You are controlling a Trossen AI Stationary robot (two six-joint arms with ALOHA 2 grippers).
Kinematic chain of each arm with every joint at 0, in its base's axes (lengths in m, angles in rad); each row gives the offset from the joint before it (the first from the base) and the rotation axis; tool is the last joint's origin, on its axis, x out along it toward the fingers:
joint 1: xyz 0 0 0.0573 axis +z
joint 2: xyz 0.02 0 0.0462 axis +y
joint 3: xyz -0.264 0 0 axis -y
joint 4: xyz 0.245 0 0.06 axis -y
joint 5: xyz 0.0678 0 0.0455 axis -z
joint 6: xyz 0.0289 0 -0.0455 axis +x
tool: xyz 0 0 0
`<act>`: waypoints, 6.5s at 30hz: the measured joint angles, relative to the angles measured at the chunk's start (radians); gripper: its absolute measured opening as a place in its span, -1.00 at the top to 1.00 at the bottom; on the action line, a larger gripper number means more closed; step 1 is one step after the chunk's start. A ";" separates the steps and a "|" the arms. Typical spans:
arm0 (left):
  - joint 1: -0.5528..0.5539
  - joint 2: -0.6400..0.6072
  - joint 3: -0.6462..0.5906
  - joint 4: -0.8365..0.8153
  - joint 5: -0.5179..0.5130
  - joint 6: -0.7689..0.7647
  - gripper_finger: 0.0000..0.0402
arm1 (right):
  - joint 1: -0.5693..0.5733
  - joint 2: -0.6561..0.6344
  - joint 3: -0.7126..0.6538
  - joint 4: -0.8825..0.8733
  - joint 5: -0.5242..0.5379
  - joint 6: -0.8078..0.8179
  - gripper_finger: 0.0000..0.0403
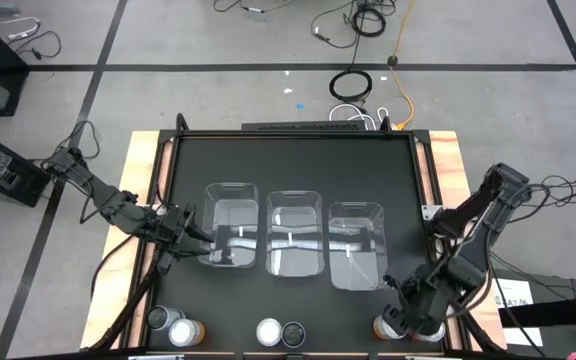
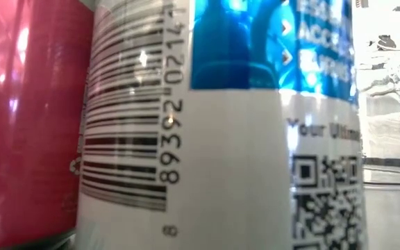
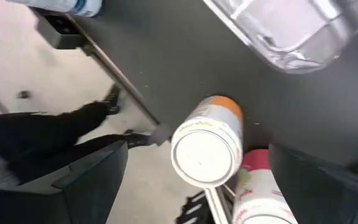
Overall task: Sort soda cans
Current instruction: Put the right orange soda can into the middle transparent bin, then put the left white-blue soda can into the left transparent bin
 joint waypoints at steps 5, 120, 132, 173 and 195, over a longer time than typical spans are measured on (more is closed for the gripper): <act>0.000 0.000 0.000 0.000 0.000 0.000 0.24 | 0.001 0.109 0.133 -0.127 -0.042 -0.035 -0.88; 0.000 0.000 0.000 0.001 -0.031 -0.007 0.24 | -0.570 0.295 0.575 -0.236 0.086 -0.996 -0.37; 0.000 0.000 0.000 0.001 -0.031 -0.008 0.24 | -0.785 0.393 0.576 -0.110 0.018 -1.264 -0.37; 0.000 0.000 0.000 0.001 -0.031 -0.008 0.24 | -0.963 0.650 0.471 -0.086 -0.023 -1.429 -0.37; 0.000 0.000 0.000 0.001 -0.031 -0.009 0.24 | -0.997 0.642 0.472 -0.100 -0.025 -1.470 -0.83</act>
